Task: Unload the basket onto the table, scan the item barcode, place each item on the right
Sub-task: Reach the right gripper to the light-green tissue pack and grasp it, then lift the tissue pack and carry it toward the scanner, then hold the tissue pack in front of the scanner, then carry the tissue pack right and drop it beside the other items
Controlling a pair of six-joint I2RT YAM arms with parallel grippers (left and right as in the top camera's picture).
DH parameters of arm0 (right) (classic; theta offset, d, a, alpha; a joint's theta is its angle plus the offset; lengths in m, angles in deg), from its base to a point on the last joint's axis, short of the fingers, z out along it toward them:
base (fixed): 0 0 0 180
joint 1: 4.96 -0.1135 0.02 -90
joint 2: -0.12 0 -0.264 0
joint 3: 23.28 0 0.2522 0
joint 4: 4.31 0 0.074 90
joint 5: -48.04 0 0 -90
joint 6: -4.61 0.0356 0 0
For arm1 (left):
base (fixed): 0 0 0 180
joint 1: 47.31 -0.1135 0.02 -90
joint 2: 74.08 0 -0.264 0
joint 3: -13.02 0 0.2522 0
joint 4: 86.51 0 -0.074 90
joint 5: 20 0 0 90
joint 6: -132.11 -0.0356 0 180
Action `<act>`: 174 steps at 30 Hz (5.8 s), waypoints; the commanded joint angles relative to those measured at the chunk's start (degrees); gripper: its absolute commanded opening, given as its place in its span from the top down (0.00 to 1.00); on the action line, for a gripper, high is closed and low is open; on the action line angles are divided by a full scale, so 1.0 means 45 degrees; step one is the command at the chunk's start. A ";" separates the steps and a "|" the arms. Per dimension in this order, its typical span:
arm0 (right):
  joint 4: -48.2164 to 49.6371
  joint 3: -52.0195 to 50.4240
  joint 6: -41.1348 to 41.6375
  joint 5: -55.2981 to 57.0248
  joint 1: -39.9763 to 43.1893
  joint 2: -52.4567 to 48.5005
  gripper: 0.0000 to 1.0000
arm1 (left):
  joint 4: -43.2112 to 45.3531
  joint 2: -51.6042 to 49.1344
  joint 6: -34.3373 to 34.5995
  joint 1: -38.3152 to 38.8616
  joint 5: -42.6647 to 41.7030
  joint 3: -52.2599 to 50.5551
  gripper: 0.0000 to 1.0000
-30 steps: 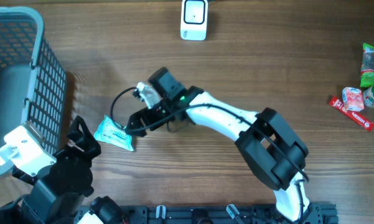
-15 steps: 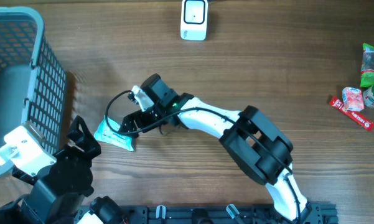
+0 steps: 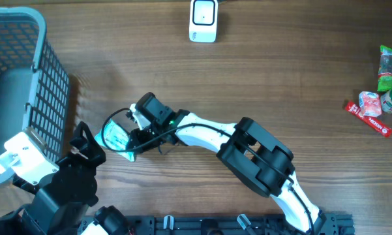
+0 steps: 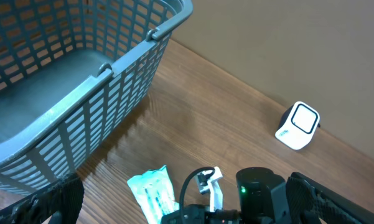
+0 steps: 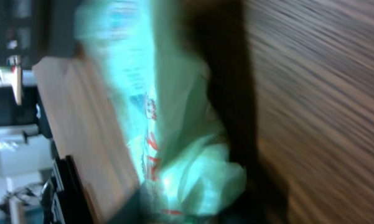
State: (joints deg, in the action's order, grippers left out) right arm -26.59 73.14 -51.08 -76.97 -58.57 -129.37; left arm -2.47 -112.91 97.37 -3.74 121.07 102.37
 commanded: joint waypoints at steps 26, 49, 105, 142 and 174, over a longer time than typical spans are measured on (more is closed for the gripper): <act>-1.2284 -0.0335 0.7844 -0.7388 0.6314 0.4075 0.96 | 0.0019 -0.0073 0.0155 0.0092 0.0073 -0.0053 0.00; -0.9583 -0.0335 0.9612 -1.2891 0.6557 0.4075 0.96 | 0.0019 -0.0073 0.0155 0.0092 0.0073 -0.0053 0.00; 0.1185 0.0151 0.7713 0.0967 0.8888 0.3653 0.96 | 0.0019 -0.0073 0.0155 0.0092 0.0073 -0.0053 0.00; -0.7689 0.3157 0.7898 0.9447 0.9102 0.4303 0.95 | 0.0019 -0.0073 0.0155 0.0092 0.0073 -0.0053 0.00; -0.9049 -0.0316 -0.4629 0.6892 1.4348 0.5319 0.00 | 0.0019 -0.0073 0.0155 0.0092 0.0078 -0.0053 0.00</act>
State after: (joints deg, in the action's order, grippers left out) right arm -67.02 73.01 -52.79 -41.30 9.01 -104.78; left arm -2.47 -112.91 97.37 -3.74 121.07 102.37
